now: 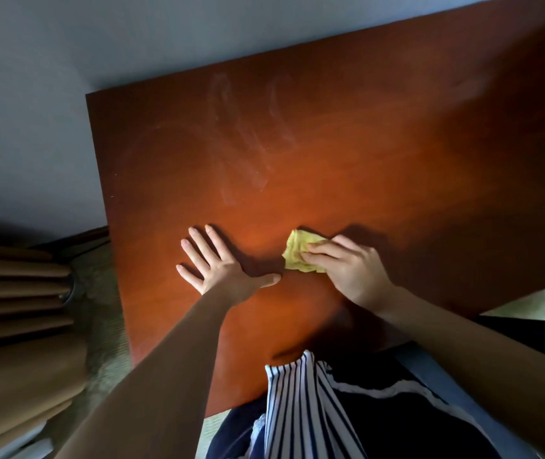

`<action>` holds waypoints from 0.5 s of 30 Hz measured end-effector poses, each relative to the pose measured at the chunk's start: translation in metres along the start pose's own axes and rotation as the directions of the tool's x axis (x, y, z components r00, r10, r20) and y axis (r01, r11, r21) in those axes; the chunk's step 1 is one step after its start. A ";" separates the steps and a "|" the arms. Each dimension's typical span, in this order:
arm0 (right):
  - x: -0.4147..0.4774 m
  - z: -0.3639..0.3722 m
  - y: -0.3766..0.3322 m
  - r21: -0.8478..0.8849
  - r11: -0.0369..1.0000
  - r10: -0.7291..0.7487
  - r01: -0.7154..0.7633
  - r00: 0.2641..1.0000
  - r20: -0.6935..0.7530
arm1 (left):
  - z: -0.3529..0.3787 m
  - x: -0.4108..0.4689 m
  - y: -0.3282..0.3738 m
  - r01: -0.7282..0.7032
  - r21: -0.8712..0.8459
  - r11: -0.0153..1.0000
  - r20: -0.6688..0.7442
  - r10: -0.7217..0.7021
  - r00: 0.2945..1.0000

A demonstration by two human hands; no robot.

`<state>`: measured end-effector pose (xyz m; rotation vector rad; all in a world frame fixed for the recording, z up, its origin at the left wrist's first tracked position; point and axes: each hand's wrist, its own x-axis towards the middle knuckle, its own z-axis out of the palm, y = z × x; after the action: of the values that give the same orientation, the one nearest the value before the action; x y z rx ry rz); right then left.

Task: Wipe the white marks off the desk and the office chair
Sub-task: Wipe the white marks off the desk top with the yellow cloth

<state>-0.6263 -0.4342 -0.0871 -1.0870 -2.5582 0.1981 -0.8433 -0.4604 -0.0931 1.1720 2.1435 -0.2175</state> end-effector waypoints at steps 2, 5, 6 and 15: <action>-0.004 -0.005 0.017 -0.063 0.993 -0.098 0.098 0.995 0.007 | 0.000 0.000 0.001 0.001 0.003 1.000 0.004 -0.001 1.000; 0.006 -0.012 0.044 -0.130 0.981 -0.143 0.142 0.990 0.002 | -0.001 0.001 0.002 0.015 0.004 1.000 0.033 -0.015 0.999; 0.013 -0.014 0.052 -0.157 0.979 -0.134 0.131 0.991 -0.009 | -0.002 0.002 0.002 0.019 0.005 1.000 0.045 -0.019 0.999; 0.119 0.000 0.089 -0.210 0.856 0.480 -0.472 0.877 -0.014 | -0.009 -0.001 0.005 0.042 -0.004 0.999 0.096 -0.042 0.995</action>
<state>-0.6431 -0.2872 -0.0787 -1.8082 -2.3308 0.0727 -0.8435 -0.4542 -0.0853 1.0918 2.0847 -0.2801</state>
